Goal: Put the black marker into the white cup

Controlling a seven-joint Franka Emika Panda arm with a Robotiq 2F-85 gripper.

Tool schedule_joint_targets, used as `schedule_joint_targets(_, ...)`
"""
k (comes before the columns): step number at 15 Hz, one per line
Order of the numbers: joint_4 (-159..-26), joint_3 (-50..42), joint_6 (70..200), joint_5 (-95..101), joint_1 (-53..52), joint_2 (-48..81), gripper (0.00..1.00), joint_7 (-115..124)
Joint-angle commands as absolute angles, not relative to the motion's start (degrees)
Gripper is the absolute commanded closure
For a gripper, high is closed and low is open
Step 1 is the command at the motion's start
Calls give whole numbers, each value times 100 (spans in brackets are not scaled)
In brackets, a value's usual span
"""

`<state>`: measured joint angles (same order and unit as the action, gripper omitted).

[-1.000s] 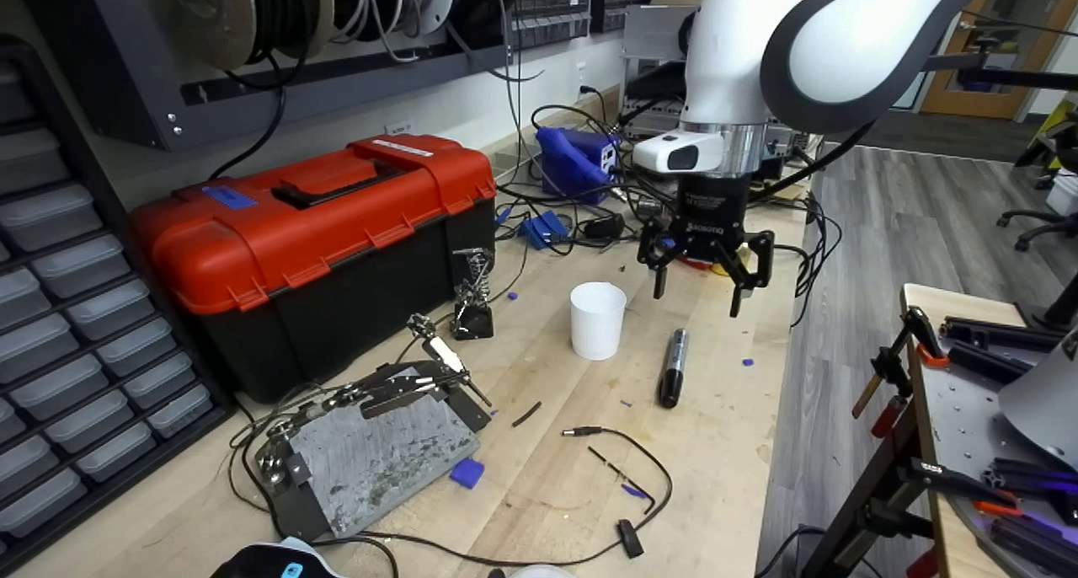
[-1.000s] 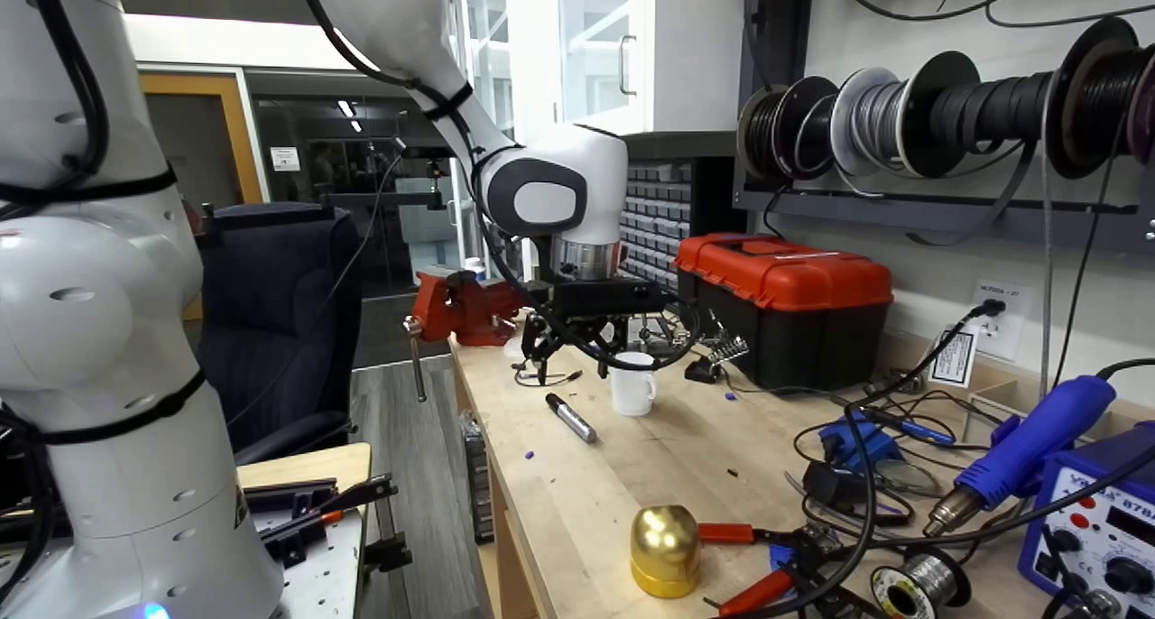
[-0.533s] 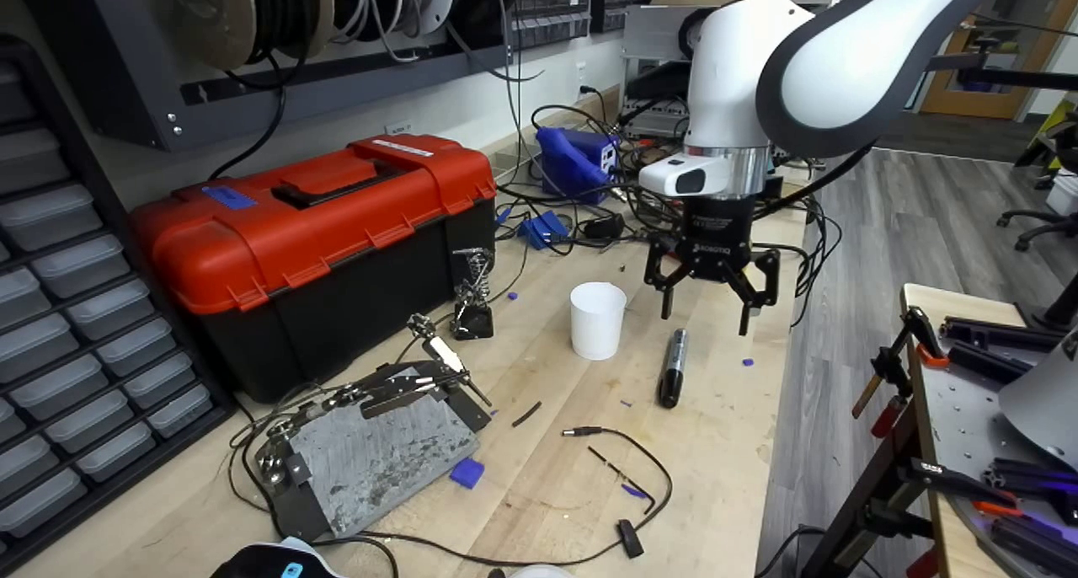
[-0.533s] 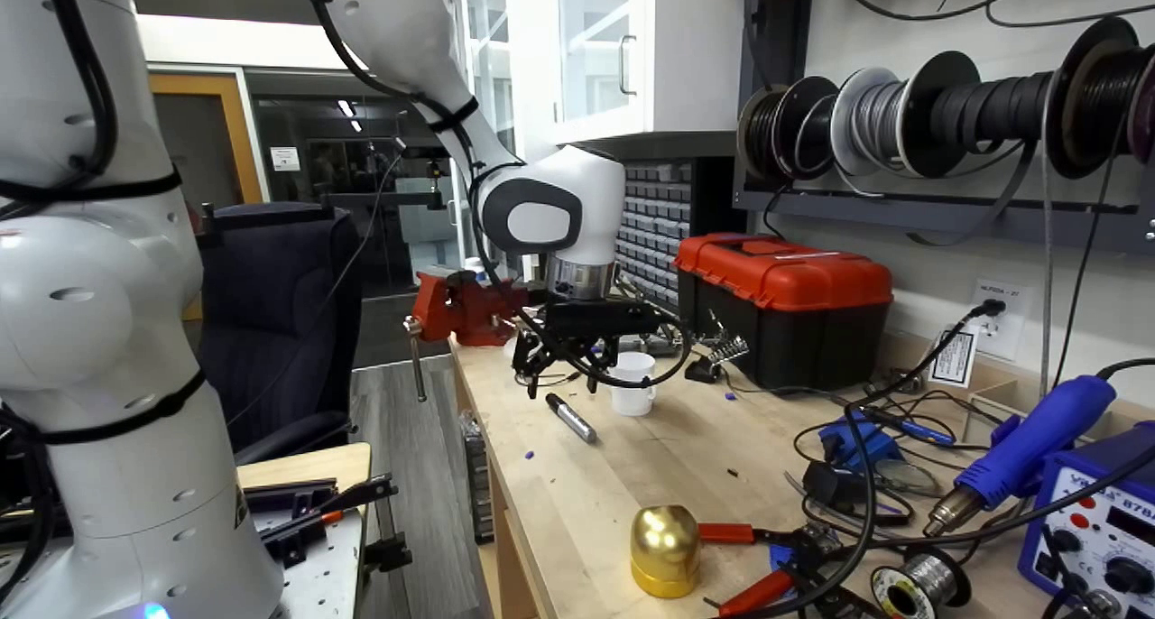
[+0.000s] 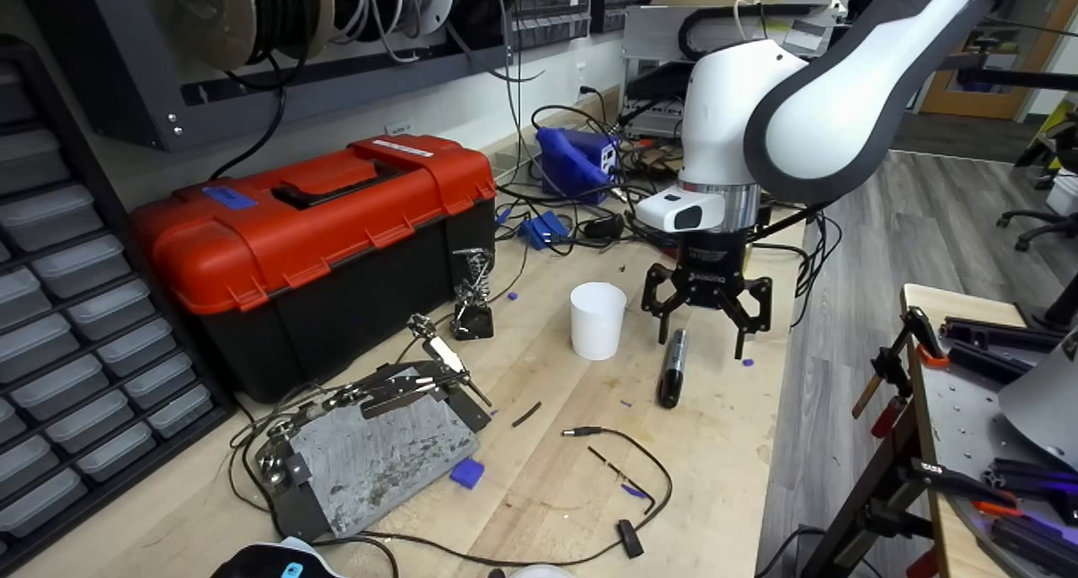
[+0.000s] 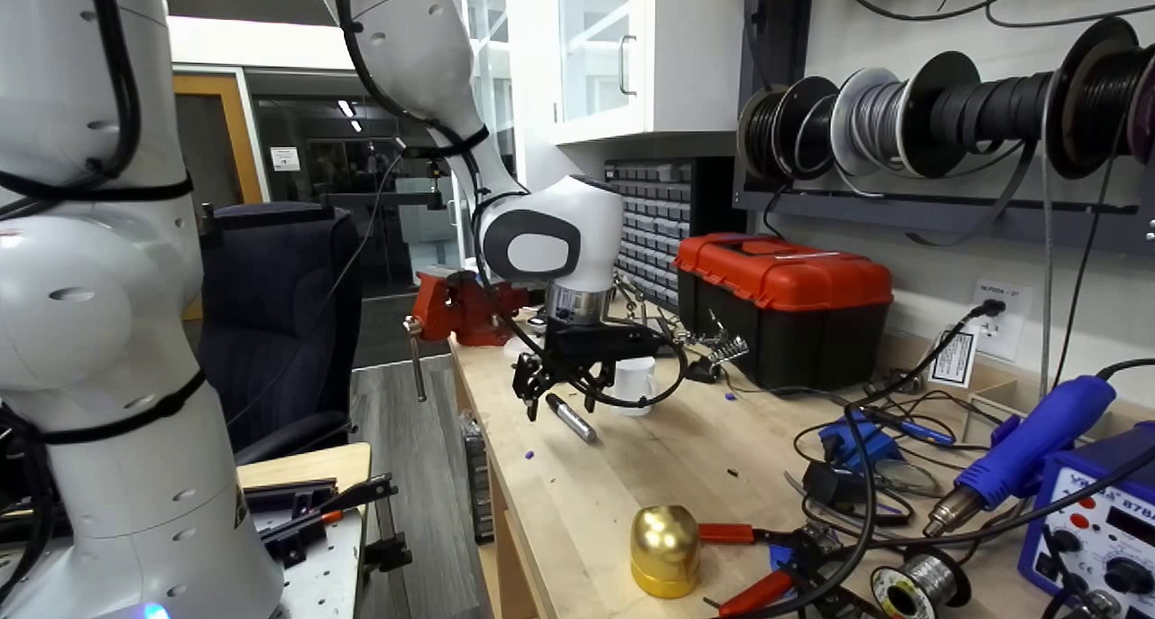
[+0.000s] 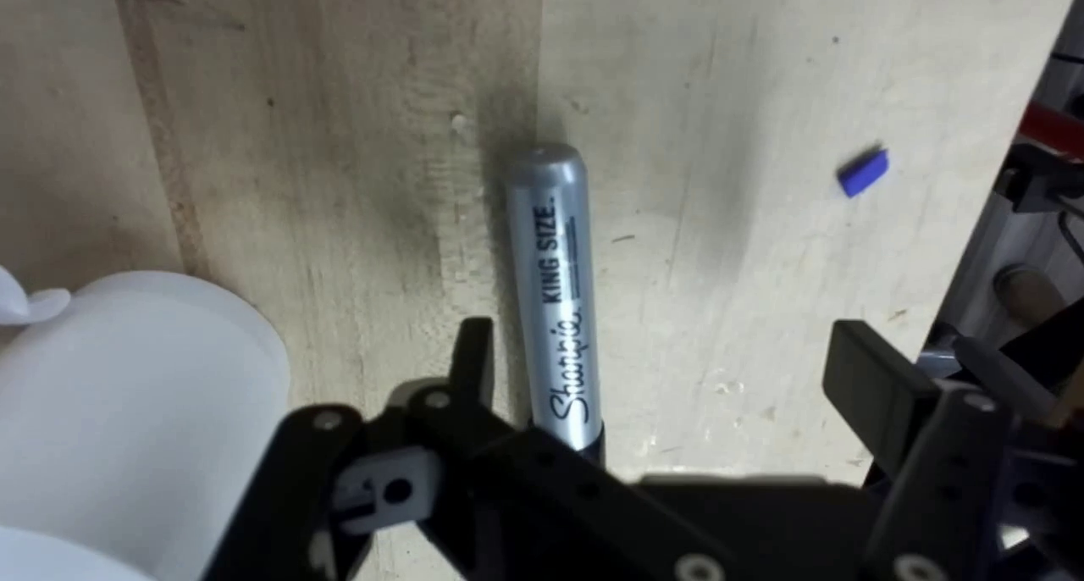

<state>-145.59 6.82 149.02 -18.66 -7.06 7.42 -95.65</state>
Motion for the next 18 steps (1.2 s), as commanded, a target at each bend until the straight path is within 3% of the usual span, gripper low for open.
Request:
schedule_joint_targets(1, -14496, 886, 15414, -1718, -556, 1058, 0, -9695)
schedule_joint_targets(3, -14449, 954, 15565, -1615, -517, 1212, 0, -9643)
schedule_joint_targets(4, -14421, 1018, 15605, -1657, -465, 1267, 25, -9701)
schedule_joint_targets(6, -14365, 1109, 15696, -1669, -370, 1316, 31, -9724)
schedule_joint_targets(16, -14130, 1210, 15631, -1667, -86, 1141, 98, -9696)
schedule_joint_targets(18, -14189, 1237, 15609, -1728, -9, 1091, 94, -9730)
